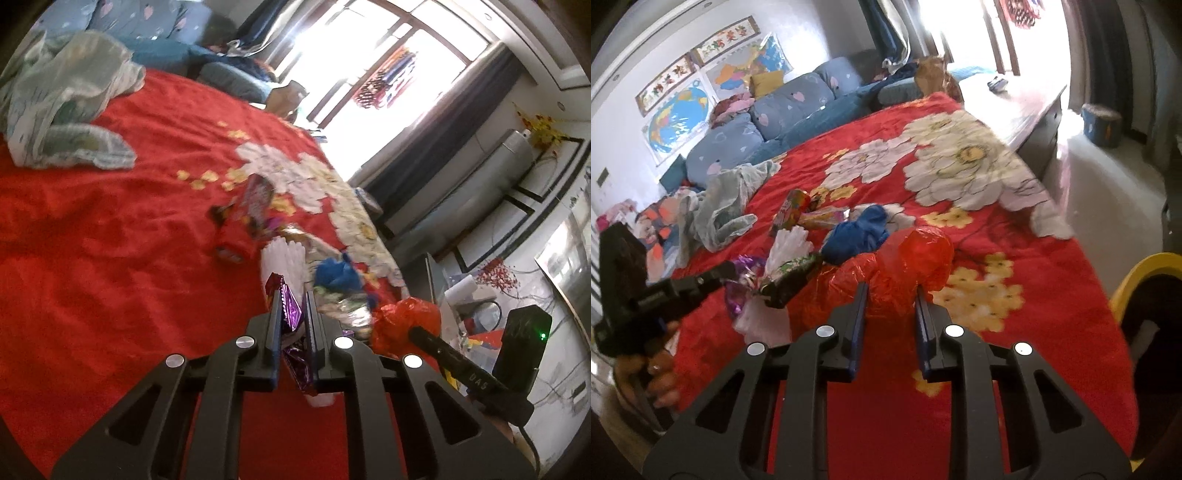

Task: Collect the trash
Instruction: 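Grasp the purple candy wrapper with the left gripper while the right grasps the red plastic bag, then carry the purple wrapper and red plastic bag in both grippers over the yellow bin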

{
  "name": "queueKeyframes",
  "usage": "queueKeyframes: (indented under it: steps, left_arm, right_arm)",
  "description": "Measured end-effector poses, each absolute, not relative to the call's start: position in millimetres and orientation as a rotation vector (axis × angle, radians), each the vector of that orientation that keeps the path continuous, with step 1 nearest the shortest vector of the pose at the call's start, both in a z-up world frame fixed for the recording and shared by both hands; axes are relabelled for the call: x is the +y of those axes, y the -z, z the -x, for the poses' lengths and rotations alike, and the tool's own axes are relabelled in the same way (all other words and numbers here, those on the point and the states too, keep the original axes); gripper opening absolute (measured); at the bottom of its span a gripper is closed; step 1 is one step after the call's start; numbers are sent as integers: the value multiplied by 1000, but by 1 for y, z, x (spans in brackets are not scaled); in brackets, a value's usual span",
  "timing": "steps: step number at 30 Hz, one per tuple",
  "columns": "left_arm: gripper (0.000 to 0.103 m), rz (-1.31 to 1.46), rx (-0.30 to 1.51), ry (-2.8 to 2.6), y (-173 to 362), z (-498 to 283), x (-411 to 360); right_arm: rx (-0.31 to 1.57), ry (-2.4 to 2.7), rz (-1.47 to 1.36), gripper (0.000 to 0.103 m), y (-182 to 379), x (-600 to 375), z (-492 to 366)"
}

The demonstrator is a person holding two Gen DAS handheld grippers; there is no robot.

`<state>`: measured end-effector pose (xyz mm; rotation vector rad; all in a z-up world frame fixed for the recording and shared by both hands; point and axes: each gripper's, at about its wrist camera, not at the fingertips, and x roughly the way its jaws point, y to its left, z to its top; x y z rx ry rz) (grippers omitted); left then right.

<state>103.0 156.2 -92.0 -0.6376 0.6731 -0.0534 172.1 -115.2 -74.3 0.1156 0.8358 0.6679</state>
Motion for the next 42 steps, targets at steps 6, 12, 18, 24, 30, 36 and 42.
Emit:
queueKeyframes:
  steps: [6, 12, 18, 24, 30, 36, 42]
  left_arm:
    - [11, 593, 635, 89, 72, -98, 143]
    - [11, 574, 609, 116, 60, -93, 136]
    - [11, 550, 590, 147, 50, -90, 123]
    - [11, 511, 587, 184, 45, -88, 105]
    - [11, 487, 590, 209, 43, -87, 92]
    - [11, 475, 594, 226, 43, -87, 82]
    - [11, 455, 606, 251, 45, -87, 68]
  right_arm:
    - [806, -642, -116, 17, 66, -135, -166]
    - [789, -618, -125, 17, 61, -150, -164]
    - [776, -601, -145, 17, 53, -161, -163]
    - [752, -592, -152, 17, 45, -169, -159]
    - [738, -590, -157, 17, 40, -175, -155]
    - [725, -582, -163, 17, 36, -183, -151]
    - [716, -564, -168, 16, 36, -192, -149]
